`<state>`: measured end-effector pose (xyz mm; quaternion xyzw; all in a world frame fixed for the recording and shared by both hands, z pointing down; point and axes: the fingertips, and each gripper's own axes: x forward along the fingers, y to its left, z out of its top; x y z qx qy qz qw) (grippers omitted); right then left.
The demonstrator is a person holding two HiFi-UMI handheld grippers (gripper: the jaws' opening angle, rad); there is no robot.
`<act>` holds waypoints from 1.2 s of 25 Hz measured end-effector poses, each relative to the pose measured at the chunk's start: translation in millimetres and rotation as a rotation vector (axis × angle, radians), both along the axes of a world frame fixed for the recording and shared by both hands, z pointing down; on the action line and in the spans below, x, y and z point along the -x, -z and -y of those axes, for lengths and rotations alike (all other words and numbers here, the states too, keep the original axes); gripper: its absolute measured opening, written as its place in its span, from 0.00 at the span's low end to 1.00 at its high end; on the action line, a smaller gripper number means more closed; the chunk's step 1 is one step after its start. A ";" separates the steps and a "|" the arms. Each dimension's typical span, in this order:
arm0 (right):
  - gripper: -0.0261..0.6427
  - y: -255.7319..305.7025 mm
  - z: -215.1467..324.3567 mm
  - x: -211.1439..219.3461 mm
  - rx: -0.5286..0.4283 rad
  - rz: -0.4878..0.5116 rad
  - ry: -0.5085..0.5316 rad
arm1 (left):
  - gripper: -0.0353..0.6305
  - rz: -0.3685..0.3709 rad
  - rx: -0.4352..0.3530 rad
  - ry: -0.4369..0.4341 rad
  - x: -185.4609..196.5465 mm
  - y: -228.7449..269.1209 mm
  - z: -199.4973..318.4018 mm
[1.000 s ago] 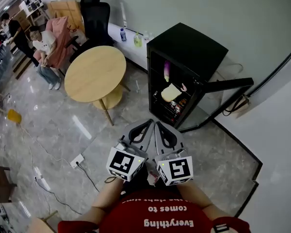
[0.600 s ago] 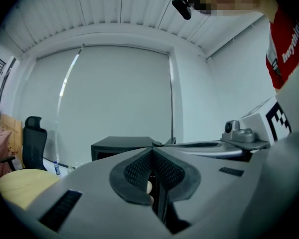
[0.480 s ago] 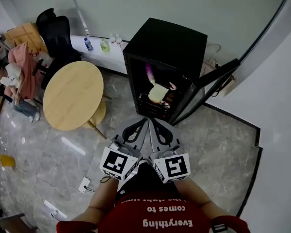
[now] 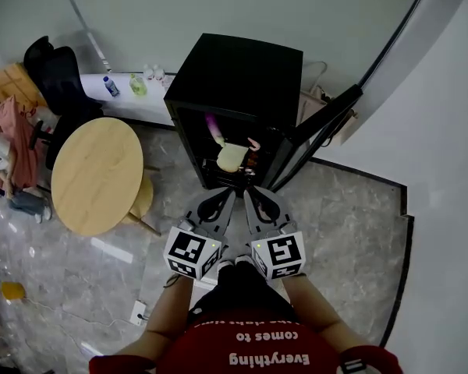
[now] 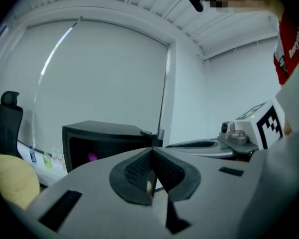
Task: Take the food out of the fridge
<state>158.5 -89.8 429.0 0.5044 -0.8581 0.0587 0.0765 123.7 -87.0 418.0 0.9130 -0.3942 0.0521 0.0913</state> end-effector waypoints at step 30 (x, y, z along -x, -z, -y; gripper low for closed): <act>0.31 -197.1 193.0 -41.7 0.354 -0.439 -0.289 | 0.06 -0.011 0.104 0.069 22.2 -28.3 47.3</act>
